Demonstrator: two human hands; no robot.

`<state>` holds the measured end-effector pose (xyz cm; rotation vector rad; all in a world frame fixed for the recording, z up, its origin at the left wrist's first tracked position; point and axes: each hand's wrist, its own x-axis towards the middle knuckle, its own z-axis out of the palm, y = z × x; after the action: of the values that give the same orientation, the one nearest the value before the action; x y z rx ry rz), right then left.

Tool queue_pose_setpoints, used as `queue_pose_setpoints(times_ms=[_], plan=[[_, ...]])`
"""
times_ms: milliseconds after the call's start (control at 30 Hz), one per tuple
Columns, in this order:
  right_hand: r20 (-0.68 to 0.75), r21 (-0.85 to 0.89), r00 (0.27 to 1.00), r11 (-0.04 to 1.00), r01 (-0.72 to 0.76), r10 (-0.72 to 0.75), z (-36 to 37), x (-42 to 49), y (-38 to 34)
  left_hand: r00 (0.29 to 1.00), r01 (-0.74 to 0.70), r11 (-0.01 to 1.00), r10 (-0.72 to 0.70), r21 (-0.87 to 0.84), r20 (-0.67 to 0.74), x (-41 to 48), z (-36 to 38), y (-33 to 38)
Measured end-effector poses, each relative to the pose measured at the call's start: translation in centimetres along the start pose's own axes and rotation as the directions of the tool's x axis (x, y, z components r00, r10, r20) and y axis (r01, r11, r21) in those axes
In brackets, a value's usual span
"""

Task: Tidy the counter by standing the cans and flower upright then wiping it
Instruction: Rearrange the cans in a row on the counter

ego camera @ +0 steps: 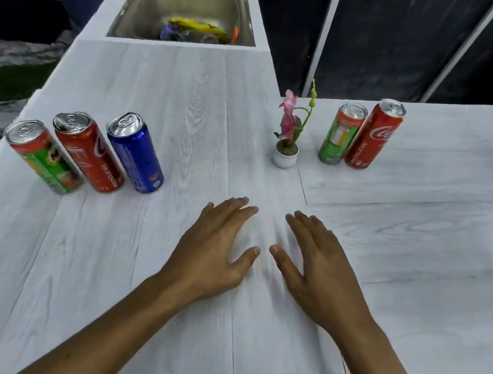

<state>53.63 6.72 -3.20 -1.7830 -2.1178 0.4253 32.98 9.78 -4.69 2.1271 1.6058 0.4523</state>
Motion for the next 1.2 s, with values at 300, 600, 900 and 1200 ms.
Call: queue_pose_setpoints(times_ms=[300,600,900,1200], plan=[[-0.070,-0.016,0.993,0.995,-0.101,0.100,-2.8,-1.5,6.4,0.993,-0.117,0.993,0.117,-0.009,-0.002,3.4,3.5,5.4],[-0.105,-0.023,0.983,0.988,-0.153,0.150,-4.4,0.4,11.7,0.986,-0.169,0.985,0.169,-0.016,-0.015,7.8,6.2,9.3],[-0.134,0.017,0.975,0.984,-0.179,0.180,-4.8,5.0,14.6,0.996,-0.064,0.996,0.060,-0.070,-0.065,12.8,7.3,10.6],[-0.218,0.134,0.950,0.971,-0.197,0.223,-5.5,10.8,15.7,0.949,0.091,0.962,-0.162,-0.259,-0.271,17.4,7.3,12.0]])
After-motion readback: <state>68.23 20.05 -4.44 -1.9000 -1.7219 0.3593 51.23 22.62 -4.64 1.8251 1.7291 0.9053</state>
